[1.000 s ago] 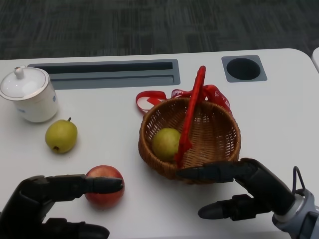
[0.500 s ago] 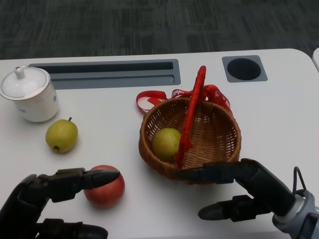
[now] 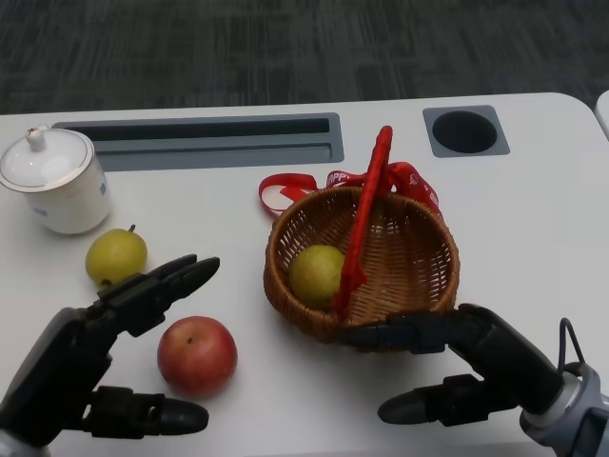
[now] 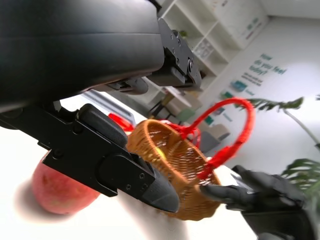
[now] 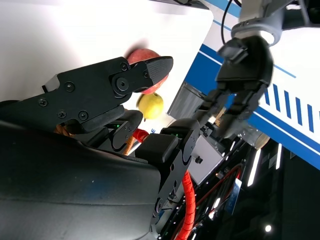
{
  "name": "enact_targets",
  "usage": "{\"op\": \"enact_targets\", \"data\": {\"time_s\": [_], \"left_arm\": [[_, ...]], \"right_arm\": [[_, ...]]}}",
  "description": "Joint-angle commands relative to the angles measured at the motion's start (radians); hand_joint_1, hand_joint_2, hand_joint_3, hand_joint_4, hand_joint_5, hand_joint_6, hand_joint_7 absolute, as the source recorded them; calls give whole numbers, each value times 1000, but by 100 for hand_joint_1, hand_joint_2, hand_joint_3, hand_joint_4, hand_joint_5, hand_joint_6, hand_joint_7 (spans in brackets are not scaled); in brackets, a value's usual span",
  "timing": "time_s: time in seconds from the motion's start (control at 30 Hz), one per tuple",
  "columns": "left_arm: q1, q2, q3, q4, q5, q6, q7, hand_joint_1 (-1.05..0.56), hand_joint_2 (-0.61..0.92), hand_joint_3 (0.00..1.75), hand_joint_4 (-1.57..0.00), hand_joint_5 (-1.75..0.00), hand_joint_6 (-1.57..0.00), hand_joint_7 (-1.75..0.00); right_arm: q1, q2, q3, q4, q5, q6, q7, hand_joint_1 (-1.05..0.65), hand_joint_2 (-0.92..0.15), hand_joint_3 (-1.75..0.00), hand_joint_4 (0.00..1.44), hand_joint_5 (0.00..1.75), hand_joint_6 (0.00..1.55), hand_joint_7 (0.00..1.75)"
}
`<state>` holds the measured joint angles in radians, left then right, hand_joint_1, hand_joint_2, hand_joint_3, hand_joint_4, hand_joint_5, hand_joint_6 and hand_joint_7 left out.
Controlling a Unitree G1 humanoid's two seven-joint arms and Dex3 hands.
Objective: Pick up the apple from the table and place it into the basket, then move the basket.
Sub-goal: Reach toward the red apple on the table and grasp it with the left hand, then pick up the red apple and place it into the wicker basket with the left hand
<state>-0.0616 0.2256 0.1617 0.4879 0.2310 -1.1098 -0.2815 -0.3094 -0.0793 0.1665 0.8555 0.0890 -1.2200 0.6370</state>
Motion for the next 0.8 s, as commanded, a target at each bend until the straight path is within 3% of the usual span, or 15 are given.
{"op": "enact_targets", "data": {"time_s": [0.03, 0.27, 0.5, 0.8], "left_arm": [[-57, 38, -21, 109, 90, 35, 88, -82, 76, 1, -23, 0, -28, 0], [-186, 90, -126, 341, 280, 110, 306, -82, 74, 0, -13, 0, -19, 0], [-282, 82, -237, 543, 300, 186, 393, -83, 70, 0, -21, -4, -22, -2], [-312, 28, -288, 698, 193, 193, 321, -76, 72, 1, -35, -4, -34, -3]], "right_arm": [[10, -15, 3, -15, 19, 7, -1, -45, -84, 0, 75, 0, 69, 0], [17, -24, 9, -30, 24, 9, -2, -45, -84, 0, 75, 0, 69, 0], [26, -25, 17, -46, 36, 14, 4, -44, -83, 0, 76, 0, 69, 0], [33, -29, 19, -63, 41, 20, 6, -46, -85, 0, 76, 0, 69, 0]]}}
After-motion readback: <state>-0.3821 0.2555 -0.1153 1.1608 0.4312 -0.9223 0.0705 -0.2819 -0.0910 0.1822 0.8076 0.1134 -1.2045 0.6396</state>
